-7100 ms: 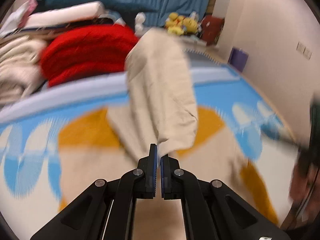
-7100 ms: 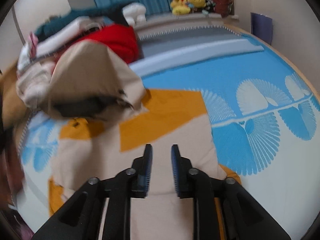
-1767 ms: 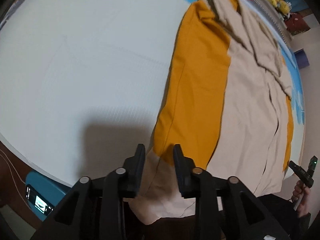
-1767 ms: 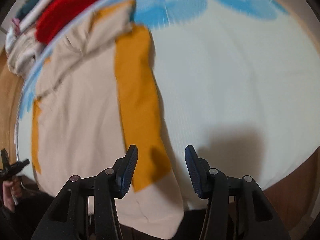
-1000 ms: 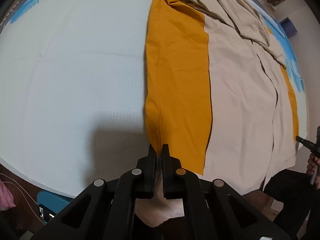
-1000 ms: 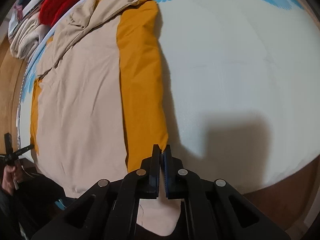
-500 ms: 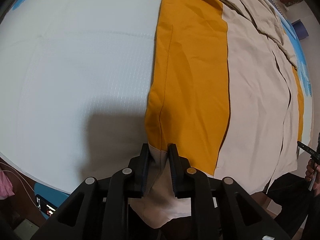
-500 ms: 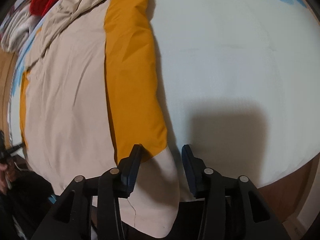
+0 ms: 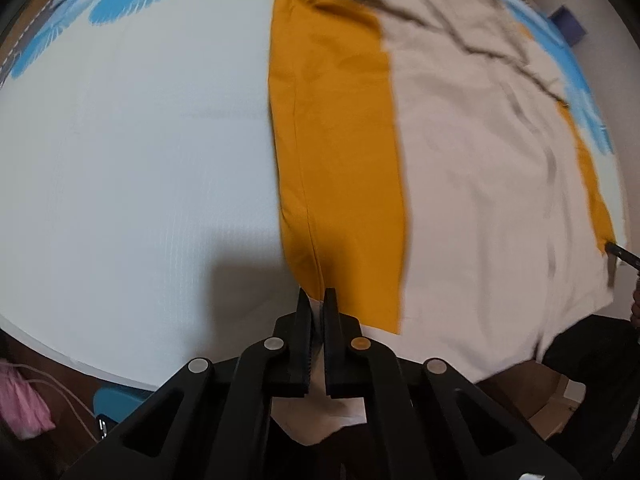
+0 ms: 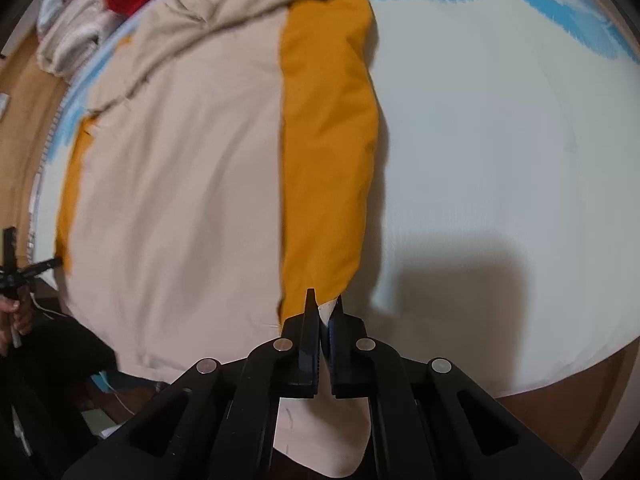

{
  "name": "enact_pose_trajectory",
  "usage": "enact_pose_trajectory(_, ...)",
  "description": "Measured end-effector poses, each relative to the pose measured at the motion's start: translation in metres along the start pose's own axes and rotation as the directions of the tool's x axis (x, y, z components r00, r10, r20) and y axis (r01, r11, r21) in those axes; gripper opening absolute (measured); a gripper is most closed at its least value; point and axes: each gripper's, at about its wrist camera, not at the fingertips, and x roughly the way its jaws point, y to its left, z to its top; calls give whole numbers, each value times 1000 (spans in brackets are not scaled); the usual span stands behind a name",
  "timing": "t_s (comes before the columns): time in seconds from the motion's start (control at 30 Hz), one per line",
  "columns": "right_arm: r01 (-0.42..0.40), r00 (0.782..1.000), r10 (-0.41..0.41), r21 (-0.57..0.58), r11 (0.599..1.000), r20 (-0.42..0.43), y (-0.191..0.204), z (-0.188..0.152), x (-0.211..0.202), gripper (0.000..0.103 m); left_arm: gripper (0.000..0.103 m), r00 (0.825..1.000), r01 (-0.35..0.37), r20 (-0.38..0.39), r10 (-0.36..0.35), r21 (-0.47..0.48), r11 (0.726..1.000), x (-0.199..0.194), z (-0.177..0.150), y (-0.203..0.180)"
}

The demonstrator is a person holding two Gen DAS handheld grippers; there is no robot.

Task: Fold large clothes

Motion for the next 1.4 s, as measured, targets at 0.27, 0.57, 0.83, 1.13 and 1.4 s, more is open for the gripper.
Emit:
enact_pose_trajectory(0.27,-113,978,119,-50,992,172,21,-5,-72,3,2,985,108,124,-118,83,991,-82,-5,-6)
enact_pose_trajectory(0.57,-198,926,221,-104,975,307,22,-50,-168,2,2,960,200,160,-231,189,961,-162,-43,0)
enact_pose_trajectory(0.83,-283,861,309,-124,951,404,13,-115,-232,2,2,921,319,181,-345,155,935,-182,-68,18)
enact_pose_trajectory(1.13,-299,875,270,9,954,403,-19,15,-155,2,2,883,398,306,-356,-87,913,-92,68,45)
enact_pose_trajectory(1.4,-239,935,170,200,950,313,-45,139,-36,3,2,933,336,208,-293,-224,915,-9,143,62)
